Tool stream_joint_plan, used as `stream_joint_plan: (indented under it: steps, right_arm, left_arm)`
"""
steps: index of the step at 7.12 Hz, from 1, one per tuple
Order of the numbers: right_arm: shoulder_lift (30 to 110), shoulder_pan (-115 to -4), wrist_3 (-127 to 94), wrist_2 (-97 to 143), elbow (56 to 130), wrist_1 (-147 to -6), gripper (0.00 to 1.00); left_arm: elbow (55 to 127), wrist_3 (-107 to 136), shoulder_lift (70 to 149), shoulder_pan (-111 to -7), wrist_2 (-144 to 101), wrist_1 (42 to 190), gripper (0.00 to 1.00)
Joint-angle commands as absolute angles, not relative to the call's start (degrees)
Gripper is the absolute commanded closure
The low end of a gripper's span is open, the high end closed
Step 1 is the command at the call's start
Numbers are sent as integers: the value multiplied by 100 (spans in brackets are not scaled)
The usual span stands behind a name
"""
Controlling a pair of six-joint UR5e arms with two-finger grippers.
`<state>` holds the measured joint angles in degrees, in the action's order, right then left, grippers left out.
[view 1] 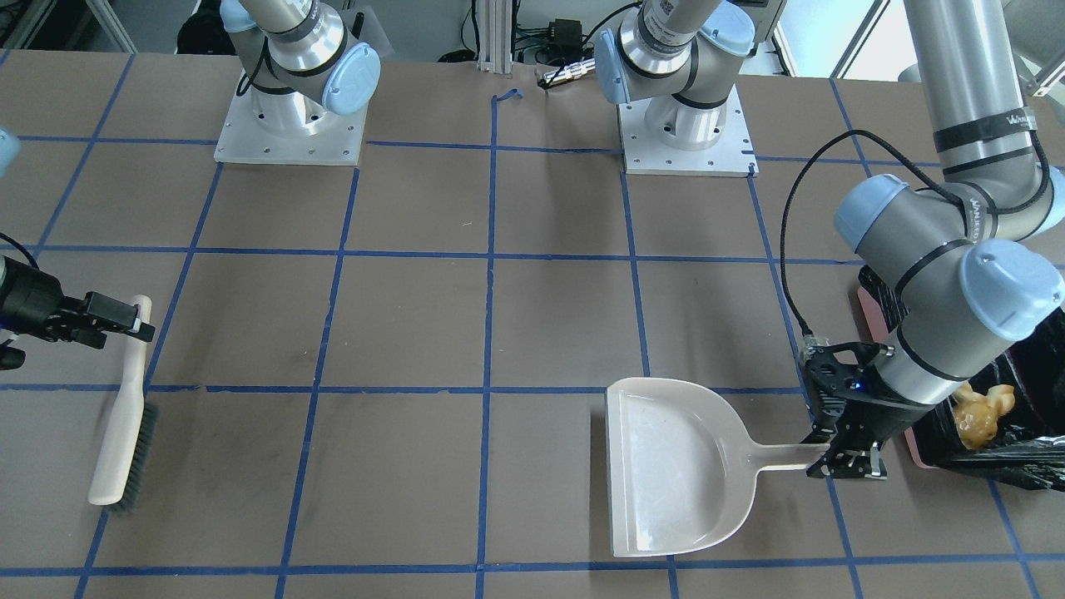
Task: Sweep and dump trash into bin
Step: 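Lower the dustpan onto the table with left gripper while right sets down brush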
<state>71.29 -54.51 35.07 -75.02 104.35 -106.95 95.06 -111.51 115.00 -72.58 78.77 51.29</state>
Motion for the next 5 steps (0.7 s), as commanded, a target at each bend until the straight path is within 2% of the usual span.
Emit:
stream_joint_plan:
  steps: [1,3,4,5]
  right_arm:
    - [7285,-5484,3463,-7796,9865,-9980,1]
    - [7557,-5938,2826,-8084,8812,-8471,1]
    - [7759,-6472,2247,-8443,8424,-8185,1]
    - [7978,-7026,1467,-8490,8342,-8104,1]
  left_arm:
    - [9353,-10942,11750,-7260,7770,5273,100]
    - [9290,-10986,11847,-7260,7787,5229,100]
    - [9325,-10943,11874,-7260,7787,5229,100]
    - [9343,-10908,11874,-7260,7796,5221,100]
